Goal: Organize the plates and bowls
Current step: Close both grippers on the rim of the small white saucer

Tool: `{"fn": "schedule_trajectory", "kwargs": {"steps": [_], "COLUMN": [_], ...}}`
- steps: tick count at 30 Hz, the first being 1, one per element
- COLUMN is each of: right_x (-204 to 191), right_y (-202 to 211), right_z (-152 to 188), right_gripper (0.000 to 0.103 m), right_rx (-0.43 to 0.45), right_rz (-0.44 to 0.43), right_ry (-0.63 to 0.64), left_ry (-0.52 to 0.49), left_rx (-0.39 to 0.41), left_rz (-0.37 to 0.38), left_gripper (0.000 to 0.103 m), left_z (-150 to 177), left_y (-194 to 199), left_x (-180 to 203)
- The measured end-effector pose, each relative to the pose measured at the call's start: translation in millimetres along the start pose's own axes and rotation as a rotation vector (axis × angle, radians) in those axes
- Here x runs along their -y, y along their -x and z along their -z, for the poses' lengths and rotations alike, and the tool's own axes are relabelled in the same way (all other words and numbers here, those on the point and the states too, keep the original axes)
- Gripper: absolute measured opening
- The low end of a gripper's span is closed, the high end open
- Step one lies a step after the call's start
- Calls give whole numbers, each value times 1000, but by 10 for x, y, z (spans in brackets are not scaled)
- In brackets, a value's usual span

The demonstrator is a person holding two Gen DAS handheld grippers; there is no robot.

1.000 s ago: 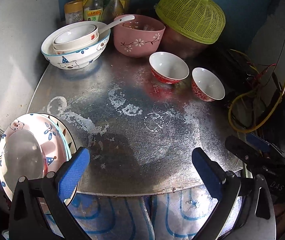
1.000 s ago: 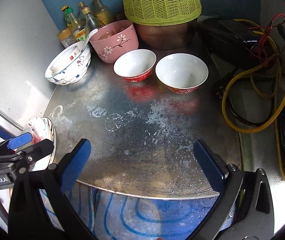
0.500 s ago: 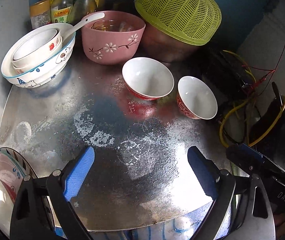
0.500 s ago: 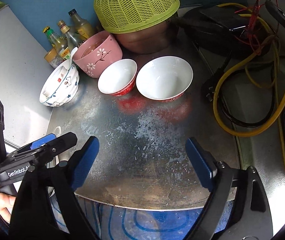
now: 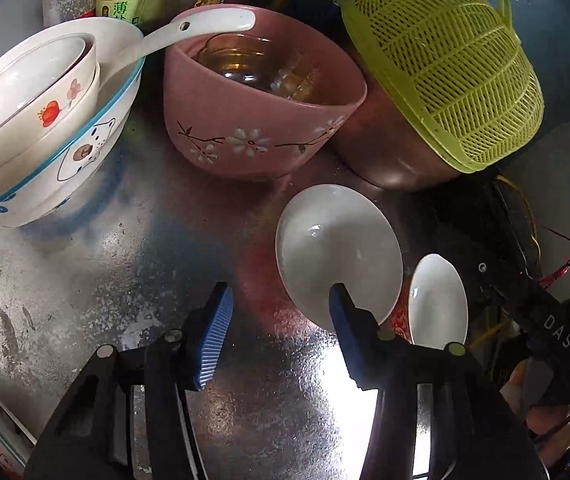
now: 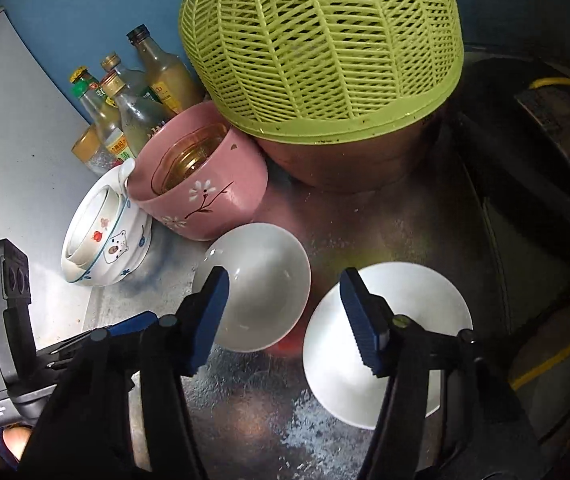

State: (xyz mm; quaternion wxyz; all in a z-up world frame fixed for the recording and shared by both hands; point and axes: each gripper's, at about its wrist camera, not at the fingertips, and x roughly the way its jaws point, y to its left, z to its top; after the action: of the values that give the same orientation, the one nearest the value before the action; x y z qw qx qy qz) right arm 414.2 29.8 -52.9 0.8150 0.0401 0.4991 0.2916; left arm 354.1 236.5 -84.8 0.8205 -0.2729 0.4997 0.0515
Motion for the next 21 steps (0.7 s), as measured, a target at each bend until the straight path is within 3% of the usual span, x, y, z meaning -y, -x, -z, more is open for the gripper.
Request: {"fn": "schedule_trajectory", "kwargs": {"steps": [2,10,14,18,21], "right_x": [8,-29,-66,-120,-116], "right_y": [-162,-610,-763,-853,-822], "right_z": [-92,-148,-142,-98,-46], "right_gripper": [45,45,36,28,16], "right_rx": [-28,-112,-147,-166,-161], "right_rz": [12,37,41,63,53], "right_ry": [20,84,104,128,108], "left_ry": [29,64,69,53,59], "left_rx": [-8,-25,-50,-61,-53], "left_rz": [3,27,43,49,39], "left_gripper": [46,40,30,9,8], "left_z": [-60,-140,-165,-143,-116], "left_y": [-99,-350,-493,-565,-530], "left_x": [-48,-81,-51,-12,-42]}}
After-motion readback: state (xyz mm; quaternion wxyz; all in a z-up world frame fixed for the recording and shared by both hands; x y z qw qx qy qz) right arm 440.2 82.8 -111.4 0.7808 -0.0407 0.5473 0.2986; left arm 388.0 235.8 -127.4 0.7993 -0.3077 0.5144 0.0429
